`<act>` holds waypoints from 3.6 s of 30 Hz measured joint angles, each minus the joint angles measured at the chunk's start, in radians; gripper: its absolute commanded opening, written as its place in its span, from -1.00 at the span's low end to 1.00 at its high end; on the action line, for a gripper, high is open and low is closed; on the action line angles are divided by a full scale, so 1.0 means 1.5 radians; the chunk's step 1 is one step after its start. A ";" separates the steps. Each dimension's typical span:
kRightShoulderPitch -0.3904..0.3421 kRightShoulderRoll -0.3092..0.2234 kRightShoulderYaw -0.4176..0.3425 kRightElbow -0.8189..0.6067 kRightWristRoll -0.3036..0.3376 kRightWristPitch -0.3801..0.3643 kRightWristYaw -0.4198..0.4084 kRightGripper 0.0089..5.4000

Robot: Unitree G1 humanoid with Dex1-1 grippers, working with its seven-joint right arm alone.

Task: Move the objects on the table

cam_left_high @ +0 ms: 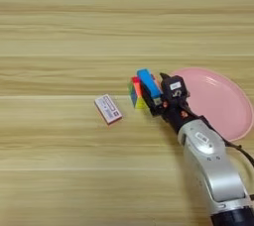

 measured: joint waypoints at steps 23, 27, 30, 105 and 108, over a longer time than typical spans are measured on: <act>-0.010 0.003 0.005 0.009 0.015 0.014 0.004 -0.48; -0.003 0.003 0.003 -0.010 0.016 0.028 0.003 -0.48; 0.001 0.003 0.002 -0.018 0.016 0.034 0.003 -0.48; 0.020 -0.101 -0.217 0.061 0.029 0.084 -0.015 -0.48; 0.020 -0.103 -0.214 0.062 0.023 0.084 -0.015 -0.48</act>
